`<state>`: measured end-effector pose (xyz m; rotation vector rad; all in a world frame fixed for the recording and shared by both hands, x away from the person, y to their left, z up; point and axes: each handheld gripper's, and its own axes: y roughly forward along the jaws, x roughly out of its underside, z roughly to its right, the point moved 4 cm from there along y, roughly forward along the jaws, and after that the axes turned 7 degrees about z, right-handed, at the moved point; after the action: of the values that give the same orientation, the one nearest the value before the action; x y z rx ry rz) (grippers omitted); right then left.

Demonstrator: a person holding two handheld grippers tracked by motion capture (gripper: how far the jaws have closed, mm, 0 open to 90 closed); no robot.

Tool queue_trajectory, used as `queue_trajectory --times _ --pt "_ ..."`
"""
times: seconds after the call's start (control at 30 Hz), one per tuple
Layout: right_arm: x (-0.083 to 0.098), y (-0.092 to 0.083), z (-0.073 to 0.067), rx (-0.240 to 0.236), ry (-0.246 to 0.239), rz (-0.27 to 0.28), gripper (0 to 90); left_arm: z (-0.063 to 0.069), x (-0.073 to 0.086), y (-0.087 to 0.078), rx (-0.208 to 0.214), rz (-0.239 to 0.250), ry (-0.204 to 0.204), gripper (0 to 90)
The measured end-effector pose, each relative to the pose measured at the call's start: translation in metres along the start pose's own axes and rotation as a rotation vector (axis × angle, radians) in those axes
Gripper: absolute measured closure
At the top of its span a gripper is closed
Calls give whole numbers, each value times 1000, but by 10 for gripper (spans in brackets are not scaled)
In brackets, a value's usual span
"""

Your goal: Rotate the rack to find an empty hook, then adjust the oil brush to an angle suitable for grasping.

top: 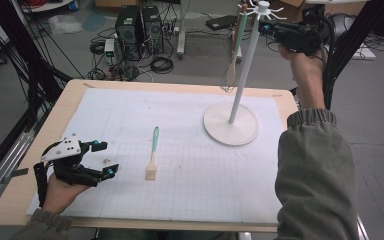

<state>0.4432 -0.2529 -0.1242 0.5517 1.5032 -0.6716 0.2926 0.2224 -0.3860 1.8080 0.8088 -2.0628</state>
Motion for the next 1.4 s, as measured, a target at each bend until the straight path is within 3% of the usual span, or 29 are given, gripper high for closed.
queue_trajectory --times 0.27,0.67,0.97,1.23,1.4 --pt "3 -3 -7 -26 2 21 885 0 0 -2 -4 2 -1 131" --pt "16 -8 -30 -101 21 33 715 1 -2 -5 -12 5 5 131" --pt "37 -14 -38 -99 52 27 587 1 -5 1 -3 12 2 131" --pt "58 -14 -44 -116 72 16 543 2 -4 2 -1 4 7 132" --pt "75 -14 -55 -144 68 -2 526 0 -5 2 -3 7 7 134"
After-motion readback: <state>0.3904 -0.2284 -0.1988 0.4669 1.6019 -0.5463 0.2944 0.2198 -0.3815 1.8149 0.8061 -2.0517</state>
